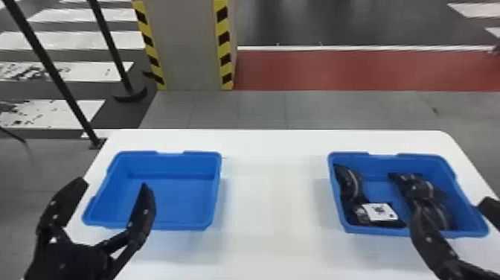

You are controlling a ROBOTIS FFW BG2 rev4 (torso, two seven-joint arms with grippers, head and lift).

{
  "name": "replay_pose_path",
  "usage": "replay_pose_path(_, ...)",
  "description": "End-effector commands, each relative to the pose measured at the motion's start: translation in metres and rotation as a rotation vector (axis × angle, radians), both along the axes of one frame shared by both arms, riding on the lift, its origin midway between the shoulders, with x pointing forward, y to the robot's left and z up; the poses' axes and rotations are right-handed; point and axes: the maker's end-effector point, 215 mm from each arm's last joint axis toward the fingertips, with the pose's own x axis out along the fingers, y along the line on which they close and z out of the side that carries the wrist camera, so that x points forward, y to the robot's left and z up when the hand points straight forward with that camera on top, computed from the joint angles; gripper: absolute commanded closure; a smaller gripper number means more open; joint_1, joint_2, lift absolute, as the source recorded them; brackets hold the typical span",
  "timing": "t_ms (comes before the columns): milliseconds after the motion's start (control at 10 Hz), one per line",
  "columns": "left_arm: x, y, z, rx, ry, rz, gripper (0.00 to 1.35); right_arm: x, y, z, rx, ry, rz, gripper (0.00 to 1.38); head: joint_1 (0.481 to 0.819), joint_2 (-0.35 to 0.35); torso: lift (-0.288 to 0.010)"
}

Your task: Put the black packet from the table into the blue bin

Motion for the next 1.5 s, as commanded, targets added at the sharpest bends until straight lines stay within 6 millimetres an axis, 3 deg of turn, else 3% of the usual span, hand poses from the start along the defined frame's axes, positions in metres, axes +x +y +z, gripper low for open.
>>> replay_pose_path(0, -0.0004, 0.0008, 0.0004, 0.001, -0.001, 0.002, 0.11, 0.0007, -0.0008, -0.0008, -0.004, -0.006, 0.0, 0.14, 0.695, 0.06, -0.11)
replay_pose_path(1400, -0.0007, 0.002, 0.0021, -0.003, -0.007, 0.003, 0.11, 0.0042, -0.0002, 0.0008, -0.023, -0.042, 0.014, 0.14, 0.695, 0.063, -0.11)
